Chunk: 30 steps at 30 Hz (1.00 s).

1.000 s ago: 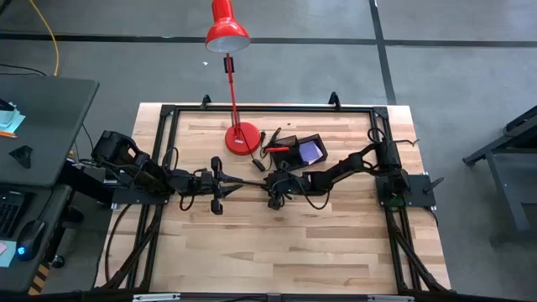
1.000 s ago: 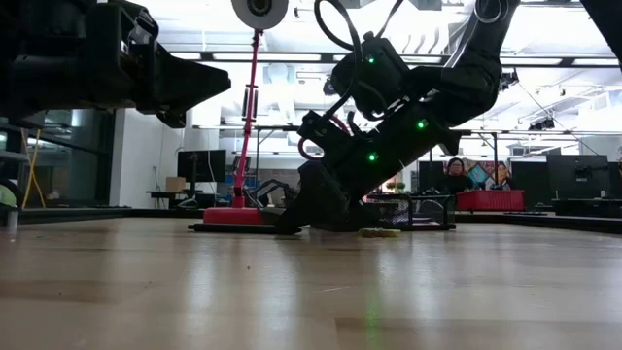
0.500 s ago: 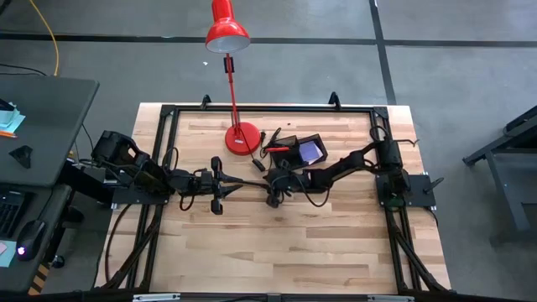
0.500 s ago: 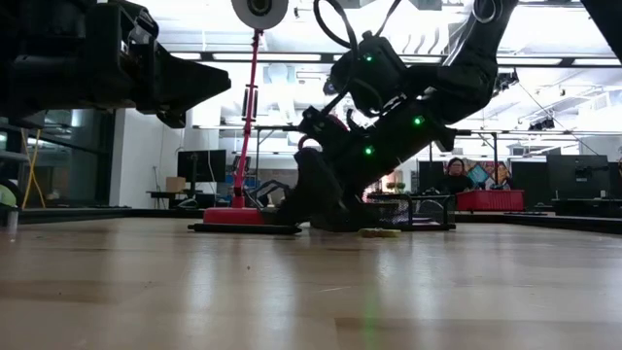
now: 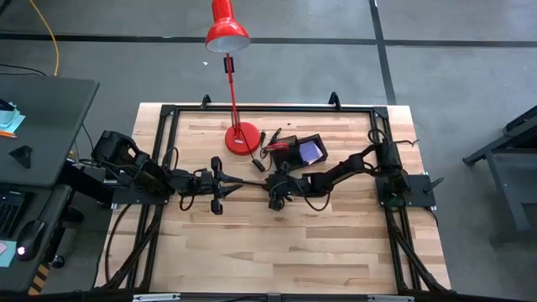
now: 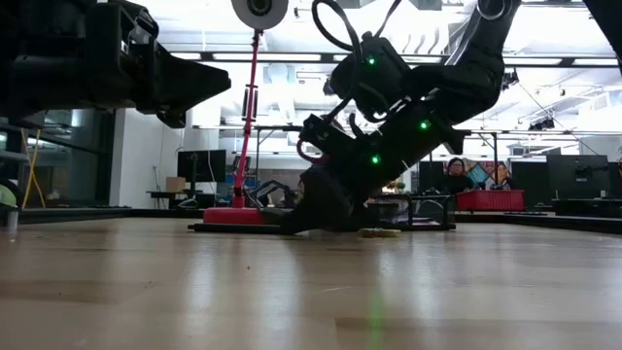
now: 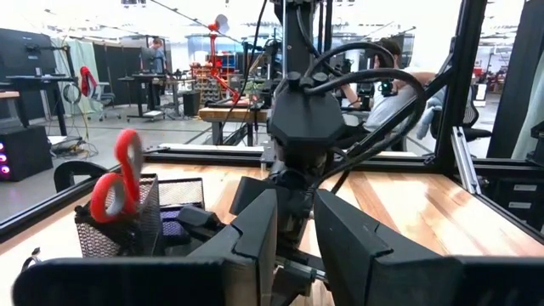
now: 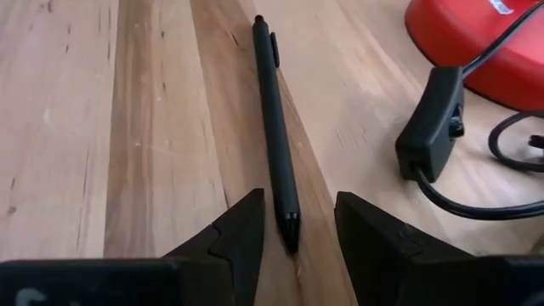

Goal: Pick and place office supplies into organizer
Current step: Put the black pen into the black desk organizer

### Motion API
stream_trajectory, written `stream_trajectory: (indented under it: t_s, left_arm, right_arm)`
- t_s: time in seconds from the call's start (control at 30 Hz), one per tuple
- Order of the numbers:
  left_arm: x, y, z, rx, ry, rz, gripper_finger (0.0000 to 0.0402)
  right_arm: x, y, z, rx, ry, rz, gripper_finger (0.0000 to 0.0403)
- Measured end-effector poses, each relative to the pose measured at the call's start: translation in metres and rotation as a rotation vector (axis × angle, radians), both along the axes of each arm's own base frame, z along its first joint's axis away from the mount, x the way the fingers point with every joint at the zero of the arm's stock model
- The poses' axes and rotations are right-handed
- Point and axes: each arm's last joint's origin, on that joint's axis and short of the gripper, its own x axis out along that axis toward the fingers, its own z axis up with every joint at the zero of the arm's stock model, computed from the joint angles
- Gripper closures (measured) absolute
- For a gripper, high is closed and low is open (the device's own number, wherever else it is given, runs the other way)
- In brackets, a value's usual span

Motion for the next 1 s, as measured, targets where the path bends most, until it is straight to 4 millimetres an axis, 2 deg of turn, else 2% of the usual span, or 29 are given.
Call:
stream_trajectory:
  t_s: [0.53, 0.67, 0.9, 1.0]
  left_arm:
    - [0.0, 0.0, 0.0, 0.0, 0.0, 0.0, 0.0328]
    - [0.0, 0.0, -0.0001, 0.0, 0.001, 0.0, 0.0328]
    - [0.0, 0.0, -0.0002, -0.002, 0.001, 0.0, 0.0328]
    - [0.0, 0.0, -0.0002, -0.002, 0.002, 0.0, 0.0328]
  right_arm:
    - [0.0013, -0.0054, 0.0006, 0.024, 0.012, 0.074, 0.0269]
    - [0.0013, -0.0051, 0.0006, 0.026, 0.012, 0.078, 0.0299]
    - [0.0025, -0.0045, 0.0016, 0.059, -0.001, 0.117, 0.0389]
    - [0.0025, -0.0046, 0.0017, 0.059, -0.004, 0.109, 0.0387]
